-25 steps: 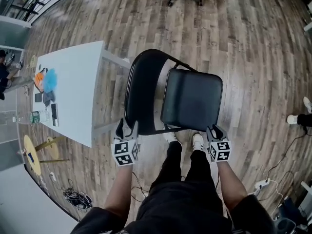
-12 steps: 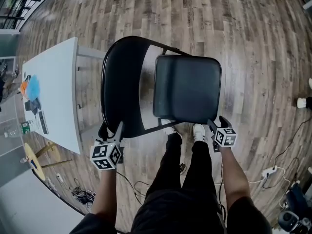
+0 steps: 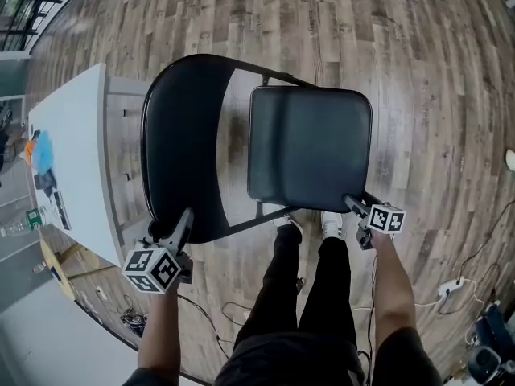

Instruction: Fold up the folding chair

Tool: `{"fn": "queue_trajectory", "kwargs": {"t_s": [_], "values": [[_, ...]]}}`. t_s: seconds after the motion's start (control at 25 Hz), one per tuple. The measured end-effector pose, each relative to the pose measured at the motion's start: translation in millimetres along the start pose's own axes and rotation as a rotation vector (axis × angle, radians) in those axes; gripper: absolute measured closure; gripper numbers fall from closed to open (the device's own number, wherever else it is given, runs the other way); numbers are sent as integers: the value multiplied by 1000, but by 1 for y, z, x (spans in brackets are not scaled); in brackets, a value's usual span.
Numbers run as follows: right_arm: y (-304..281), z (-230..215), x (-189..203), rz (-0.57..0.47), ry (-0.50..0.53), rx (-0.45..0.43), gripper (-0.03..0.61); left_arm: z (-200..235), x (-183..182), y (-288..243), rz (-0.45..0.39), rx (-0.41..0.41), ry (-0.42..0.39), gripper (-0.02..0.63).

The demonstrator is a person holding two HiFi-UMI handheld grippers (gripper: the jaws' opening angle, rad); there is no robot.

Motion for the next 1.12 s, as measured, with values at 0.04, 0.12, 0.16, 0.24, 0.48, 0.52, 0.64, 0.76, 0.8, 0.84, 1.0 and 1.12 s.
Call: {"fn": "queue_trajectory", "kwargs": {"t_s": [0.04, 0.12, 0.16, 0.24, 0.48, 0.52, 0.64, 0.76, 0.8, 0.84, 1.0, 1.12], "values": [[-5, 0, 4, 12, -25, -14, 229, 0, 1, -3, 3, 5, -4, 331], [-14, 0, 11, 35, -57, -46, 218, -2, 5, -10, 10, 15, -5, 333], [-19, 0, 13, 46, -71, -65, 204, -4, 7, -14, 14, 19, 2, 334], [-27, 2, 17, 66, -83, -91, 188, -6, 9, -19, 12, 19, 24, 379], [-30, 1, 18, 71, -79, -85, 178, -7, 10, -19, 13, 24, 70, 406], [-29, 1, 18, 80, -87, -85, 178, -8, 10, -19, 14, 31, 89, 416], [-27, 3, 16, 87, -86, -79, 178, -12, 6, -15, 3, 45, 110, 443], [-23, 14, 7, 58, -83, -75, 179, -19, -4, -10, -20, 41, 76, 449], [-21, 19, 4, 49, -87, -78, 179, -21, -9, -8, -27, 41, 64, 452], [-18, 26, 3, 42, -92, -83, 179, -24, -13, -5, -33, 41, 57, 456], [-4, 57, -4, 29, -95, -110, 203, -32, -32, 10, -57, 46, 78, 486], [9, 86, -7, 41, -83, -142, 224, -35, -46, 22, -68, 46, 82, 496]]}}
Point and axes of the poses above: the fingertips, and each gripper's own axes: y backward along the fingers, z to its left, x out of its underside, the point moved 1 cm from there along y, backward along the fingers, and after that the axes turned 14 degrees about -z, right-handed, at the moved point
